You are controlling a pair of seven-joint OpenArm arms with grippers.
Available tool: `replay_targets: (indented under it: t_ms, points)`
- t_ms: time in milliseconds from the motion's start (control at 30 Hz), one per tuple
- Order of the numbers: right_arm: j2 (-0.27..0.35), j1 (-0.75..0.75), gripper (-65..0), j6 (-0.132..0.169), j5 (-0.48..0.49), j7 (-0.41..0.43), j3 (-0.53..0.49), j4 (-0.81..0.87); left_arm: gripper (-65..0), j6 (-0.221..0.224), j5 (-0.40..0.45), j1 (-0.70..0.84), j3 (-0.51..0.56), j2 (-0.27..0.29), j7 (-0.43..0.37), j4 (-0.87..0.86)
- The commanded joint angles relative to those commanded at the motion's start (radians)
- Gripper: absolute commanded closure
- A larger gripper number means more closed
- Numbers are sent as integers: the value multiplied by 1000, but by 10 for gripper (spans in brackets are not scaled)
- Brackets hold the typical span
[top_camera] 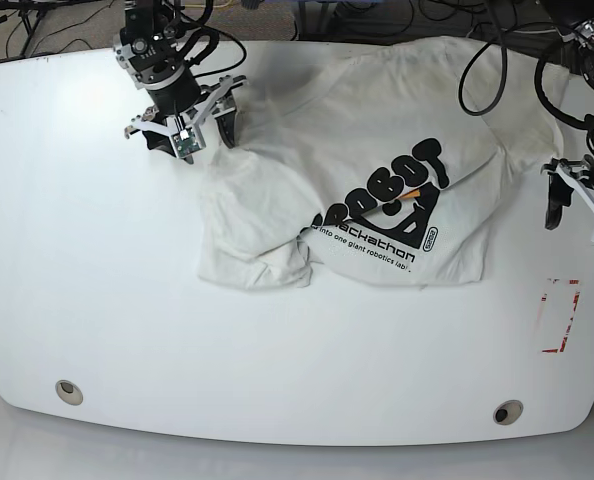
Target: Layout the t-shirt on the table in an organized manner, then fold the t-shirt properly
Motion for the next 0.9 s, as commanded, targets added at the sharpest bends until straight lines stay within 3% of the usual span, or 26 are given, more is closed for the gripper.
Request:
replay_targets:
  t_ms: [400,533,633,767,900]
  points:
    - [6,173,-371,8,3,-3,14,-69,-483,0,2,-26,14,21,0,-2]
    - [3,192,-371,9,3,-44,9,-40,-485,0,46,-28,15,40,0,-2]
    - [-15,175,-373,64,14,-71,8,-9,-485,-5,71,-32,15,57,0,-2]
    - [-74,127,-373,181,101,-71,17,-2,-485,-5,78,-52,12,64,0,-2]
    - [-87,66,-373,285,199,-71,8,-2,-485,-5,77,-55,12,72,0,-2]
